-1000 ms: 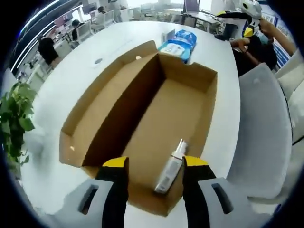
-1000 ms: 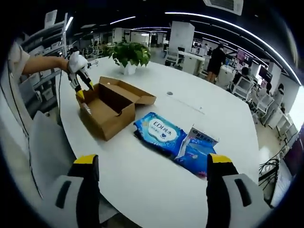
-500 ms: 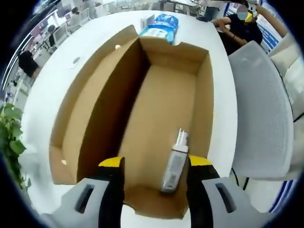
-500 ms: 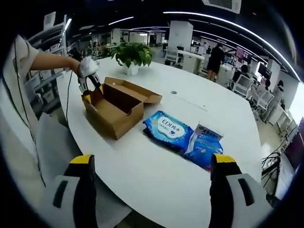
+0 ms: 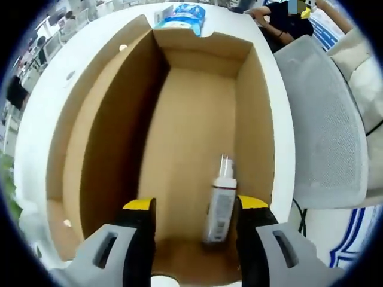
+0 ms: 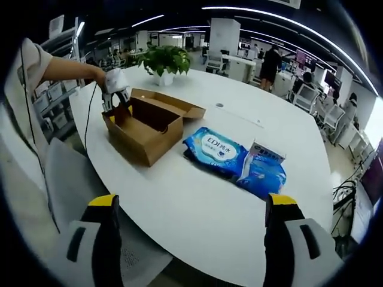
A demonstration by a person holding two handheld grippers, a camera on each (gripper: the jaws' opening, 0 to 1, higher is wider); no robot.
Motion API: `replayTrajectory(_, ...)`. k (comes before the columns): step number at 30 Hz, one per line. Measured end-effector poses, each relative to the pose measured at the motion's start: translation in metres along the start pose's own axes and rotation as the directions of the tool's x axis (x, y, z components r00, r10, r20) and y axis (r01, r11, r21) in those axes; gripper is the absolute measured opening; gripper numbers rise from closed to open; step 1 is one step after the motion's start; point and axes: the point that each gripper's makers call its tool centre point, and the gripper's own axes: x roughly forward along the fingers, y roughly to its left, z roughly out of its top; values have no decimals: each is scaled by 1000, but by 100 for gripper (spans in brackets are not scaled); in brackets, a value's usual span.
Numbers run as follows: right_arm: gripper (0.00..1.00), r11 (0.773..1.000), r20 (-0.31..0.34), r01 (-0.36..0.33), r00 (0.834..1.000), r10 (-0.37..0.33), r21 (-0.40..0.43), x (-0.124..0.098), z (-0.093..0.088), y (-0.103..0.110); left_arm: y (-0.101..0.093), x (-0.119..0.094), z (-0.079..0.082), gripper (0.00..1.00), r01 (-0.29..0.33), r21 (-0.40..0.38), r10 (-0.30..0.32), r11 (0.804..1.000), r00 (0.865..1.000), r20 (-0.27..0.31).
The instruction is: Operate the shoe box by opening the lid, removing the specified soft item, and placing it in the target area until the item is outside and the box remains undamaged.
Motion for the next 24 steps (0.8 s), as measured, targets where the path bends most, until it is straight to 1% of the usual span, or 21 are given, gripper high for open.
replayTrajectory(4, 96, 1000, -9, 4, 1000, -3, 8, 0, -2, -2, 1, 5, -2, 54, 27, 16, -27, 1000, 1000, -17)
replayTrajectory(7, 96, 1000, -8, 16, 1000, -16, 14, -1, 0, -8, -1, 9, -3, 53, 46, 27, -46, 999, 999, -23)
replayTrajectory(10, 96, 1000, -2, 23, 1000, -23, 17, -1, 3, -11, -1, 13, -4, 54, 54, 41, -52, 998, 998, -36)
replayTrajectory(17, 96, 999, -9, 31, 1000, -30, 24, 0, 1, -15, 0, 15, -6, 54, 54, 51, -52, 997, 998, -47)
replayTrajectory(24, 95, 999, -8, 26, 1000, -25, 24, 1, 1, -14, -10, 18, -7, 46, 54, 72, -50, 996, 997, -58)
